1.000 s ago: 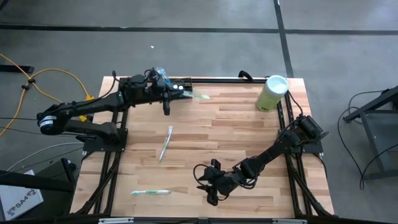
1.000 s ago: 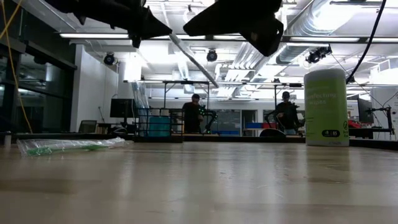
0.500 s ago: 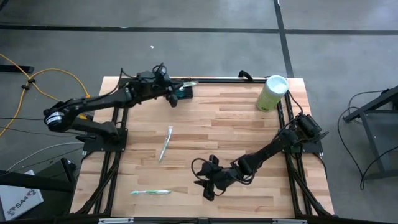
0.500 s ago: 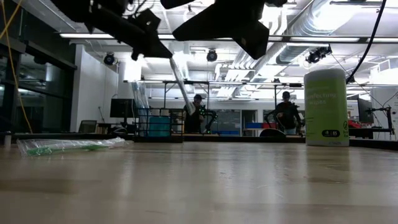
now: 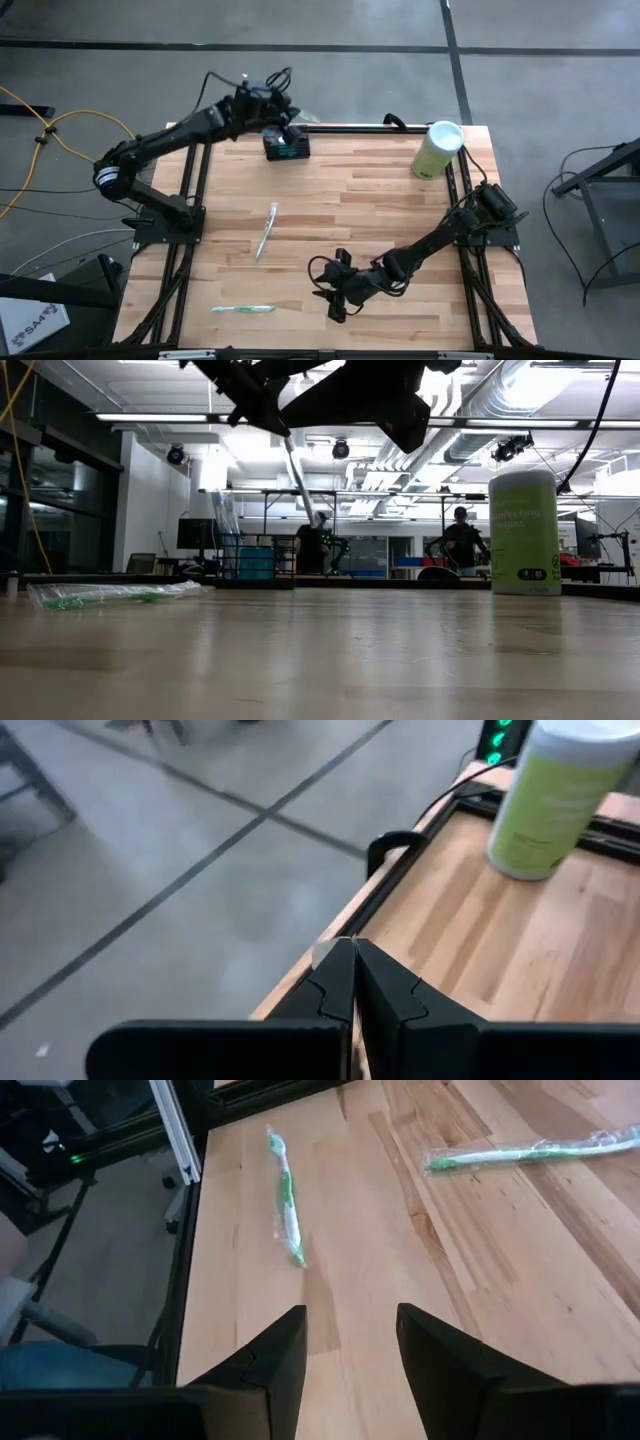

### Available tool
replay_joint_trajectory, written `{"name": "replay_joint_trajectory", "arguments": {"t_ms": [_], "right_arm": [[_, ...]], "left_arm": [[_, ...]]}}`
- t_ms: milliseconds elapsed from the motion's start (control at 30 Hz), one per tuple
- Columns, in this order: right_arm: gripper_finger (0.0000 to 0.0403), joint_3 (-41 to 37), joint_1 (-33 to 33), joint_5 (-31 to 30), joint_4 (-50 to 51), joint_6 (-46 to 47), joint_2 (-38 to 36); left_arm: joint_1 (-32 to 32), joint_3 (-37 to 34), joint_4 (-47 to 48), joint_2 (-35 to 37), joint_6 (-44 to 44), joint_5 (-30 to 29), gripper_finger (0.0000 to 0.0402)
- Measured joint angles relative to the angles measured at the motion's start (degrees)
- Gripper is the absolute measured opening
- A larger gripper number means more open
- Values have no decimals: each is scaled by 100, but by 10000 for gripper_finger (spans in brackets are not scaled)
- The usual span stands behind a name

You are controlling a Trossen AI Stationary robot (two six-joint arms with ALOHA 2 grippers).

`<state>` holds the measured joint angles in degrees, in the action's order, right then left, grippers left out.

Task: Pick & Place toothbrushing station
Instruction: Put the top right green toothbrush into the organizer

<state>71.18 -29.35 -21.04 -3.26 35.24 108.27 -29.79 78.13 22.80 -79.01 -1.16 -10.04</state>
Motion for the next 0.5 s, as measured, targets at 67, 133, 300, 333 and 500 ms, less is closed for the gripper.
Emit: {"name": "replay_joint_trajectory", "arguments": {"t_ms": [67, 133, 300, 333, 500], "right_arm": [[148, 0, 16, 3, 1, -42, 0], [148, 0, 16, 13, 1, -52, 0], [148, 0, 16, 15, 4, -53, 0], [148, 0, 16, 16, 4, -52, 0], [148, 0, 16, 17, 5, -49, 0]], "left_arm": [[-97, 347, 471, -100, 56, -35, 0], [-189, 630, 787, -179, 97, -42, 0], [-364, 962, 1264, -221, 106, -39, 0], [-396, 982, 1307, -221, 105, -38, 0], [-509, 1001, 1693, -222, 118, -37, 0]]}}
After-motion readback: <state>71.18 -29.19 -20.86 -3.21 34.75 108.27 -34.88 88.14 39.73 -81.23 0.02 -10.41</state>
